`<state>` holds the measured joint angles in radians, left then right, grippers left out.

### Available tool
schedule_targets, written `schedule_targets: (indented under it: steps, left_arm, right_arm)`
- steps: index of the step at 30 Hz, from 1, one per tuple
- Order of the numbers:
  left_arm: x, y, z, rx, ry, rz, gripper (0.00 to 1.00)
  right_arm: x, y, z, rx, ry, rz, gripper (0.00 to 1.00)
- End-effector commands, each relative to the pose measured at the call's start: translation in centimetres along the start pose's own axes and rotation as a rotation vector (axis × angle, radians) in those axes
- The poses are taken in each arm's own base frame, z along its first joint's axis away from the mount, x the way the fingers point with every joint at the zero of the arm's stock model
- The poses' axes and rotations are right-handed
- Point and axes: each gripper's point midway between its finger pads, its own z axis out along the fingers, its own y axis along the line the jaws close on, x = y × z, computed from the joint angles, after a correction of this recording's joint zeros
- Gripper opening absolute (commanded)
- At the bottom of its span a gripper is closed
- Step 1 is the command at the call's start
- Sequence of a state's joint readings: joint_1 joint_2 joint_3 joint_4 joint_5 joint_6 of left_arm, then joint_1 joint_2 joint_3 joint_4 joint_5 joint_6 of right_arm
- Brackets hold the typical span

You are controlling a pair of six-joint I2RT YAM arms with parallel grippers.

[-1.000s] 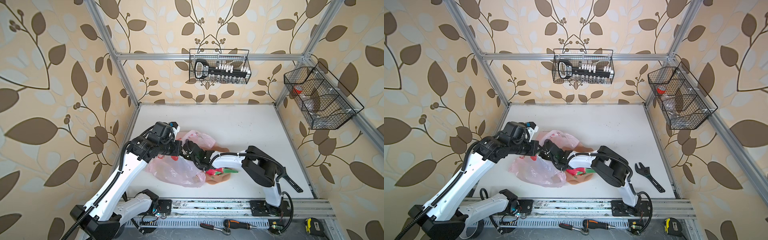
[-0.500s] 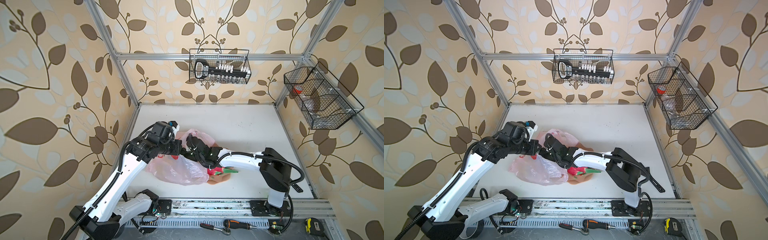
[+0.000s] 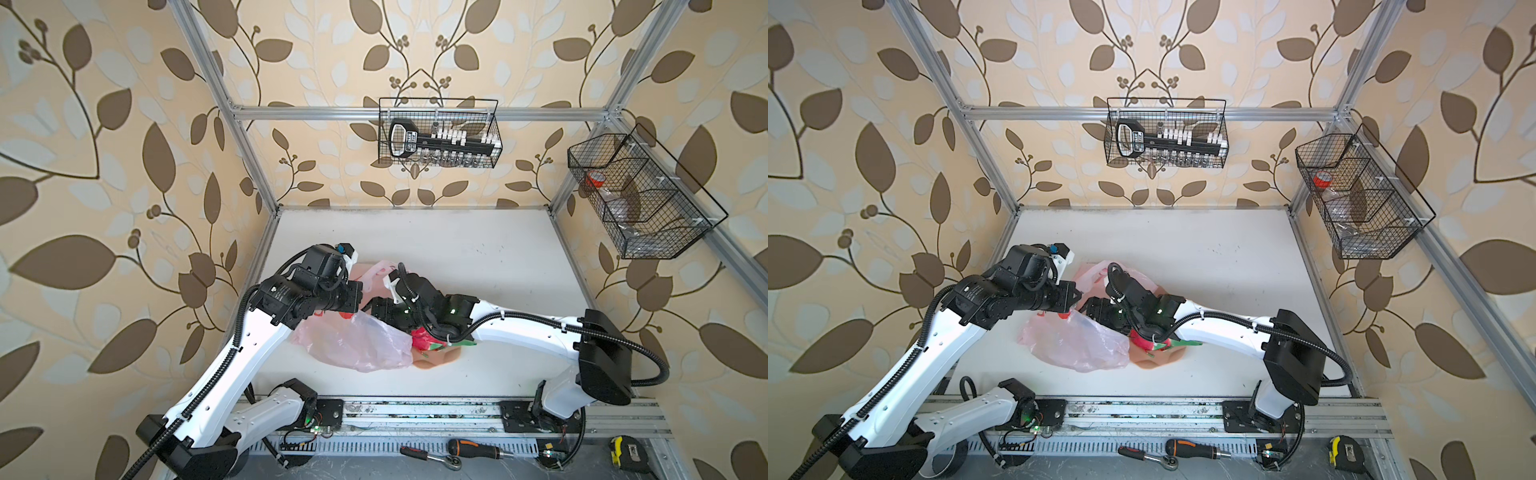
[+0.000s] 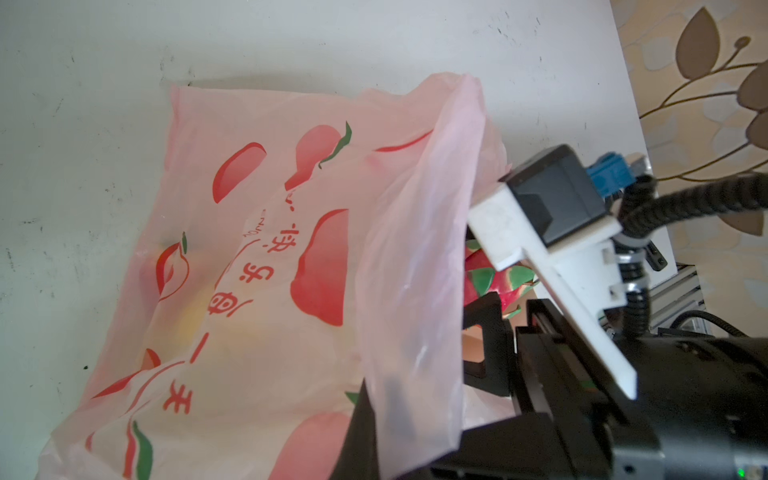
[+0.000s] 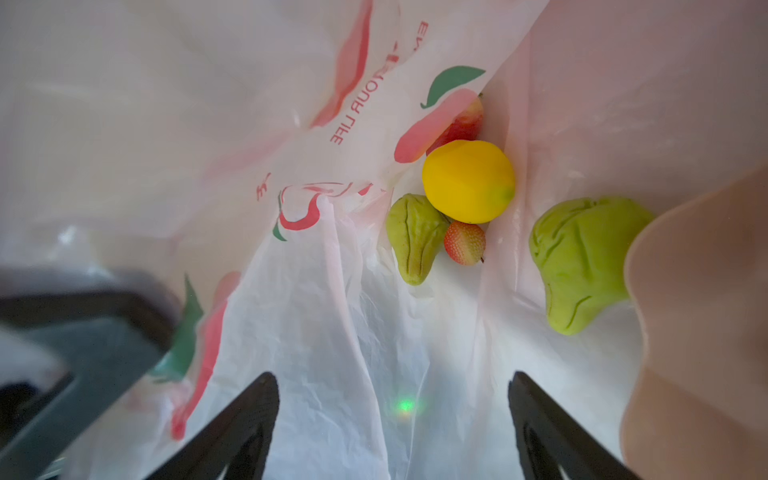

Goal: Place the fruits into the plastic bag
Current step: 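Withdraw the right gripper from the bag back over the plate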

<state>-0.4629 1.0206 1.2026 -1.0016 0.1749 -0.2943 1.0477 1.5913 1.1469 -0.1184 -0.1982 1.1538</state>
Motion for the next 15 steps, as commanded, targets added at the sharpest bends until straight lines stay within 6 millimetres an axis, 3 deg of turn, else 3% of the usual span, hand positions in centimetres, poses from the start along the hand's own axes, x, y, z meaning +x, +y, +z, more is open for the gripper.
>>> schedule_targets:
  steps: [1, 10, 15]
  left_arm:
    - [0.0, 0.4, -0.9, -0.016, -0.021, 0.011, 0.00]
    - [0.1, -0.1, -0.7, 0.015, -0.016, 0.017, 0.00]
    - [0.0, -0.5, -0.9, 0.034, -0.023, 0.030, 0.00]
  right_arm:
    - [0.9, -2.4, -1.4, 0.087, 0.001, -0.033, 0.89]
    - [-0.2, -7.4, -4.6, 0.212, -0.092, 0.005, 0.94]
    - [-1.8, -7.6, -6.9, 0.244, -0.155, -0.033, 0.97]
